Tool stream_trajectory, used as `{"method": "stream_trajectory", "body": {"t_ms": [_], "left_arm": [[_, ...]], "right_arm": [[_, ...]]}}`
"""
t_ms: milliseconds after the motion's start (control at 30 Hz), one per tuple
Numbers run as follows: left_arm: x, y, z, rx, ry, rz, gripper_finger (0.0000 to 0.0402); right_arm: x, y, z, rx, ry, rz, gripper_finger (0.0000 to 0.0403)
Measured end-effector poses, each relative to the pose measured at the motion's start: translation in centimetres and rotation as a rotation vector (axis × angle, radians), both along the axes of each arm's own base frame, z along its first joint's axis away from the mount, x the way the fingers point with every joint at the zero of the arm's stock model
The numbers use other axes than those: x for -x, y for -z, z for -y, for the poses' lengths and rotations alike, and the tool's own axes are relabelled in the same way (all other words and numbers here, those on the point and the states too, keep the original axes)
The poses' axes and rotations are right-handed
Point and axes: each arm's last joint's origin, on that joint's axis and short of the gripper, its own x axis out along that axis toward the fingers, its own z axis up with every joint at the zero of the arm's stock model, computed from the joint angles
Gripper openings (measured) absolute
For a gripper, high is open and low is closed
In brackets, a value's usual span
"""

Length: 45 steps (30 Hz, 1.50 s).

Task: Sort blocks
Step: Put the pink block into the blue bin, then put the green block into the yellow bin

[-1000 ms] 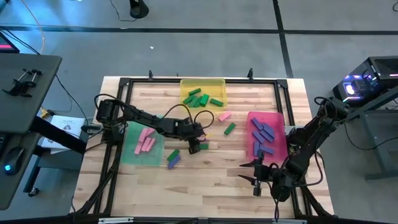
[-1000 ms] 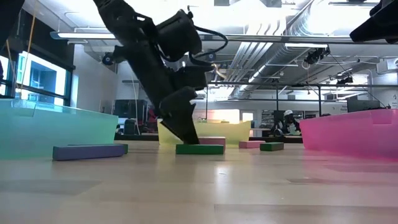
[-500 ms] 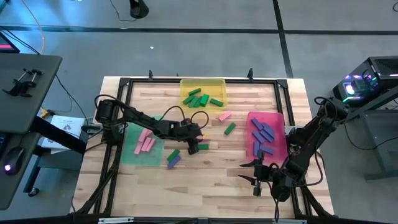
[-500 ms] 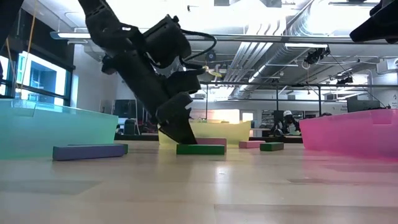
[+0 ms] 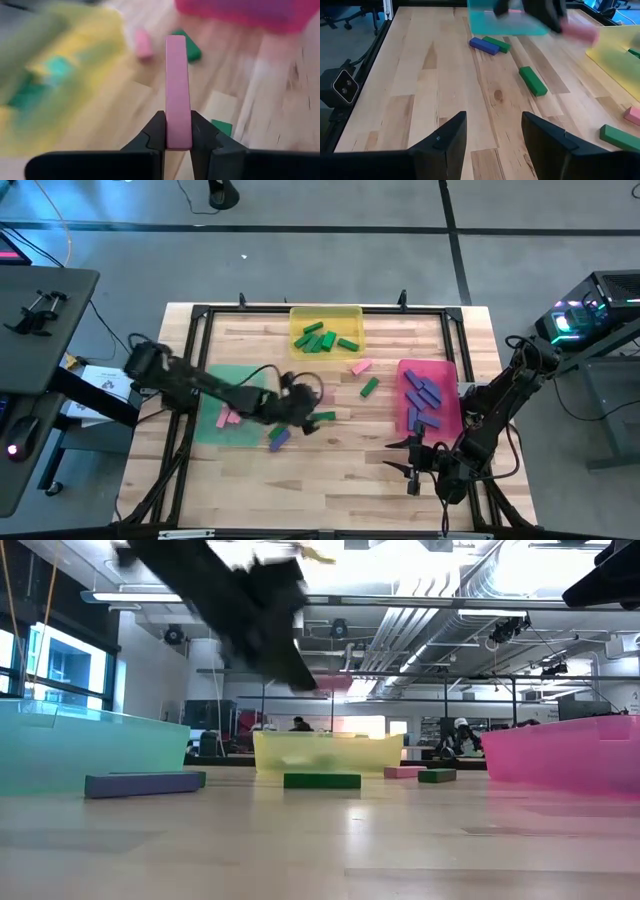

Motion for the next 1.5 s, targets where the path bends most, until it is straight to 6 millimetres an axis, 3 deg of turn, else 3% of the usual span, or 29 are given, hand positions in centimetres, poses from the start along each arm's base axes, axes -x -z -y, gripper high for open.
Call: {"method": "stream_trajectory", "body": {"t_ms": [167, 300, 433, 633, 833, 1067, 1300, 1500], "left_arm": [[4.8, -5.4, 3.6, -0.107, -0.138, 0.062, 0.003], [9.2, -7.8, 5.0, -0.056, -0.202, 0.133, 0.0031], [12.7, -8.3, 4.9, 0.058, -0.29, 0.103, 0.003], [16.1, -6.7, 3.5, 0.225, -0.542, -0.166, 0.0031], [17.3, -3.5, 3.6, 0.405, -0.641, -0.386, 0.0031], [17.8, -0.3, 3.6, 0.521, -0.642, -0.457, 0.0034], [17.9, 0.0, 3.4, 0.488, -0.635, -0.436, 0.0061], [17.8, -0.1, 3.0, 0.432, -0.643, -0.365, 0.0112]], "right_arm": [[0.0, 0.0, 0.0, 0.009, -0.001, -0.002, 0.0174], [-0.1, 0.0, 0.2, 0.014, 0.011, 0.005, 0.0174], [-0.2, 0.0, 0.3, 0.015, 0.018, 0.006, 0.0174], [-0.3, 0.0, 0.3, 0.02, 0.017, 0.006, 0.0174], [-0.3, 0.0, 0.3, 0.025, 0.015, 0.005, 0.0174], [-0.3, 0.0, 0.3, 0.026, 0.016, 0.007, 0.0174], [-0.7, 0.0, 0.7, 0.026, 0.041, 0.006, 0.0174], [-1.3, 0.0, 1.3, 0.02, 0.075, 0.006, 0.0174]]}}
